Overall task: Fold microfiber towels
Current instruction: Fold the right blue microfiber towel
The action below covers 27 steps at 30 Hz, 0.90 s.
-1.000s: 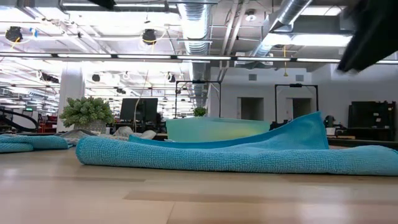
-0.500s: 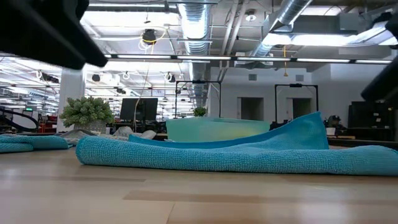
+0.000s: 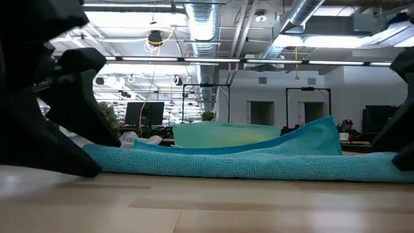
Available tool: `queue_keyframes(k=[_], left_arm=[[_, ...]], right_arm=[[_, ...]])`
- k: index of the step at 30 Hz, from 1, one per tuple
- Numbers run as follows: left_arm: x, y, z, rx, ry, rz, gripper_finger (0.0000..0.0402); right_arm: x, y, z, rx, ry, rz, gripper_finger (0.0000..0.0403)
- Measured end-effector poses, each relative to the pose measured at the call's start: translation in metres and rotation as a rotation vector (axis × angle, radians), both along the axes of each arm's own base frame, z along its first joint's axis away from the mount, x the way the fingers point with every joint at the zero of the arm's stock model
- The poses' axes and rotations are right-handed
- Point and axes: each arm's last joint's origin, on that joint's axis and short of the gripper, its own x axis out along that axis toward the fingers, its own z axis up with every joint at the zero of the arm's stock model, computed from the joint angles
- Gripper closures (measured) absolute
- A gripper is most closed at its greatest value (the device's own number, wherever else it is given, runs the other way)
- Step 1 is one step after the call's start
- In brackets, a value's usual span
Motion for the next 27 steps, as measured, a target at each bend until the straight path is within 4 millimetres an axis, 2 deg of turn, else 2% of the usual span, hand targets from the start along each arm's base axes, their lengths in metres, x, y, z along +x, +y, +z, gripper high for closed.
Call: queue_keyframes(k=[12,19,22,27], left_arm=[[0.002,0.001,-0.002,-0.027,0.0,0.024,0.0219],[0.005,0.005,-0.002,-0.062,0.021,0.037,0.0221],[0.007,0.009,-0.003,-0.092,0.032,0.073,0.0242],[0.009,0.013,-0.004,-0.11,0.057,0.083,0.0321]], right_arm=[[-0.004,-0.009,-0.014,0.046,0.015,0.028,0.0199],[-0.006,-0.011,-0.017,0.061,0.044,0.04,0.022],[-0.005,-0.011,-0.017,0.07,0.053,0.039,0.0245],[-0.004,-0.01,-0.018,0.09,0.069,0.046,0.0294]])
